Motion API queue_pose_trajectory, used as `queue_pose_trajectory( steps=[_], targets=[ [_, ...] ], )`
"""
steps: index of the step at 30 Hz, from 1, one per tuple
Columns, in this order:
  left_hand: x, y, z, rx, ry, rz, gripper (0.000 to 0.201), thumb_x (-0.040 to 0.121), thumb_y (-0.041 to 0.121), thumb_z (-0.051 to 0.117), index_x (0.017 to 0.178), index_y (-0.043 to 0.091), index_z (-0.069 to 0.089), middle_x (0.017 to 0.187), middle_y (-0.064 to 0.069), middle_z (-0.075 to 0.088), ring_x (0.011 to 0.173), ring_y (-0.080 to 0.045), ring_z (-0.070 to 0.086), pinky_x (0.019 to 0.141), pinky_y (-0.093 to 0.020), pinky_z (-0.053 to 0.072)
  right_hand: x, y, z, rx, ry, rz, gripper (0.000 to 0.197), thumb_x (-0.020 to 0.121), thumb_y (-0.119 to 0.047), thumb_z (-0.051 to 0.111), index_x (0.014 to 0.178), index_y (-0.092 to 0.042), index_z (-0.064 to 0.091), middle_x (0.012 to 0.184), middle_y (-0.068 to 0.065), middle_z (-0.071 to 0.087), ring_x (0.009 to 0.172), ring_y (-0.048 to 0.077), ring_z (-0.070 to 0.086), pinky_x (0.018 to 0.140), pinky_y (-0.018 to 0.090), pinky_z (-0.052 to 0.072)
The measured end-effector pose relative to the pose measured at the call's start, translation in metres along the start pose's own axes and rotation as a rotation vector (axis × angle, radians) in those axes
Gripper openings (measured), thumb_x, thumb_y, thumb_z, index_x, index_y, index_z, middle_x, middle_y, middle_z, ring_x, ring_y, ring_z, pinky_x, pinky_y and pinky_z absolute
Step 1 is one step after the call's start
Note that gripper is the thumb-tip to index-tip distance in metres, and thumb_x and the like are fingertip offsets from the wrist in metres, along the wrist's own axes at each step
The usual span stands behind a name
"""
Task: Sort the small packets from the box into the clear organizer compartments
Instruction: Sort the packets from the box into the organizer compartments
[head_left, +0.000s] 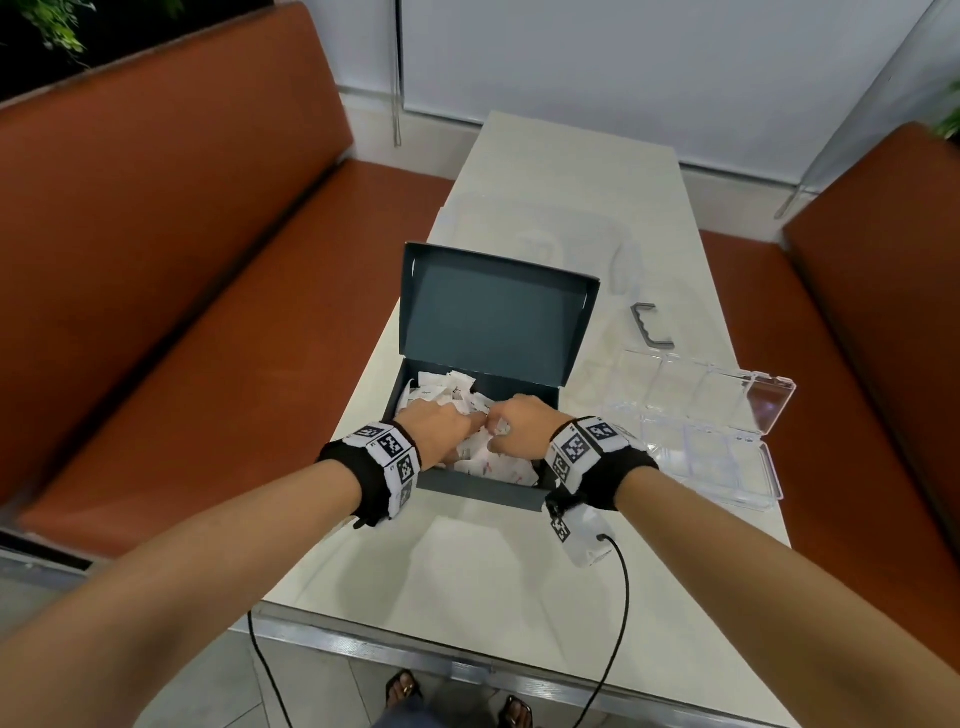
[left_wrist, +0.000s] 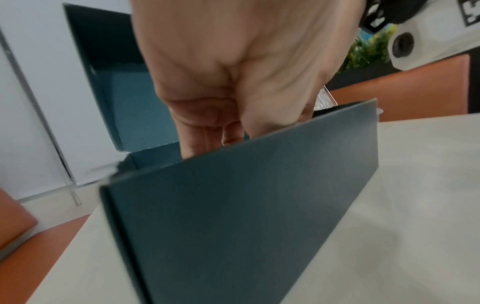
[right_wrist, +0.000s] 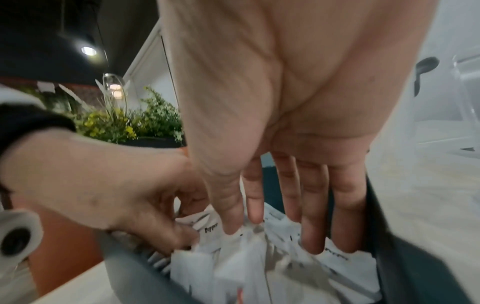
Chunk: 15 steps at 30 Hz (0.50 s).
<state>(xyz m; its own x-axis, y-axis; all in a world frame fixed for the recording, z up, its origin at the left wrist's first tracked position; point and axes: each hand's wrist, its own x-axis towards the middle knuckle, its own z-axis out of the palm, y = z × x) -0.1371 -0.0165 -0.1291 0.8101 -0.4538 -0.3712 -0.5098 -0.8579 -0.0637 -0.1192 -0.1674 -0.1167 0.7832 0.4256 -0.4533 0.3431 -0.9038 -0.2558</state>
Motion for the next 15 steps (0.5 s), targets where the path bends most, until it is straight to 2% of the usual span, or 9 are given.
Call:
queue_pose_trajectory(
  steps=[3,6,8,9,11,13,14,15],
  targets=[
    [-0.008,-0.008,-0.004,-0.105,0.072,-0.003,0.036,0.095,0.016,0.053,0.13,0.015,0.046,0.112,-0.014,0.062,0.095,-0.032,0.062,0.072,-0.034,0.045,-0.01,0.007,-0.01,0.106,0.057,-0.026,0.027,0.092,-0.023,0.058,0.115,-0.011,0.062,0.116,0.008,0.06,0.107,0.021,0.053,0.089,0.028,0.04],
    [-0.015,-0.02,-0.012,-0.342,0.142,-0.029,0.008,0.092,0.009,0.052,0.098,0.012,0.047,0.096,-0.016,0.06,0.077,-0.031,0.057,0.063,-0.032,0.043,-0.018,0.015,-0.017,0.241,0.129,-0.02,0.024,0.092,-0.024,0.059,0.114,-0.015,0.064,0.108,0.006,0.064,0.097,0.019,0.058,0.085,0.025,0.044],
    [-0.018,-0.028,-0.019,-0.512,0.217,-0.057,0.014,0.092,0.009,0.055,0.084,0.012,0.044,0.086,-0.01,0.056,0.074,-0.029,0.055,0.061,-0.031,0.043,-0.021,0.018,-0.02,0.335,0.196,-0.011,0.022,0.091,-0.023,0.061,0.112,-0.016,0.064,0.101,0.005,0.069,0.092,0.017,0.062,0.081,0.022,0.045],
    [-0.019,-0.032,-0.023,-0.594,0.267,-0.07,0.019,0.091,0.009,0.057,0.078,0.012,0.044,0.078,-0.005,0.053,0.07,-0.025,0.053,0.058,-0.025,0.04,-0.021,0.019,-0.021,0.384,0.228,-0.004,0.023,0.091,-0.023,0.061,0.113,-0.017,0.064,0.099,0.004,0.07,0.089,0.015,0.063,0.079,0.022,0.046],
    [-0.022,-0.039,-0.032,-0.739,0.357,-0.086,0.029,0.09,0.011,0.061,0.068,0.018,0.043,0.064,0.004,0.046,0.058,-0.015,0.045,0.049,-0.014,0.032,-0.021,0.016,-0.022,0.522,0.276,0.017,0.027,0.092,-0.024,0.06,0.118,-0.017,0.06,0.097,0.005,0.071,0.086,0.017,0.064,0.081,0.029,0.052],
    [-0.025,-0.044,-0.04,-0.856,0.387,-0.078,0.025,0.089,0.016,0.064,0.068,0.02,0.05,0.063,0.005,0.052,0.055,-0.012,0.047,0.051,-0.011,0.037,-0.021,0.01,-0.021,0.736,0.286,0.048,0.037,0.093,-0.03,0.059,0.127,-0.017,0.054,0.105,0.006,0.068,0.093,0.018,0.066,0.08,0.034,0.057],
    [-0.026,-0.045,-0.042,-0.911,0.383,-0.072,0.016,0.089,0.018,0.065,0.075,0.016,0.058,0.069,0.0,0.06,0.06,-0.016,0.054,0.058,-0.014,0.043,-0.021,0.005,-0.021,0.859,0.261,0.072,0.042,0.094,-0.036,0.058,0.132,-0.02,0.051,0.112,0.005,0.065,0.096,0.017,0.066,0.079,0.033,0.058],
    [-0.026,-0.046,-0.043,-0.966,0.381,-0.057,0.011,0.088,0.019,0.067,0.083,0.01,0.063,0.078,-0.009,0.067,0.068,-0.024,0.061,0.069,-0.026,0.05,-0.022,0.0,-0.022,0.984,0.218,0.098,0.046,0.093,-0.043,0.056,0.134,-0.023,0.049,0.119,0.003,0.062,0.098,0.017,0.065,0.078,0.032,0.058]
  ],
)
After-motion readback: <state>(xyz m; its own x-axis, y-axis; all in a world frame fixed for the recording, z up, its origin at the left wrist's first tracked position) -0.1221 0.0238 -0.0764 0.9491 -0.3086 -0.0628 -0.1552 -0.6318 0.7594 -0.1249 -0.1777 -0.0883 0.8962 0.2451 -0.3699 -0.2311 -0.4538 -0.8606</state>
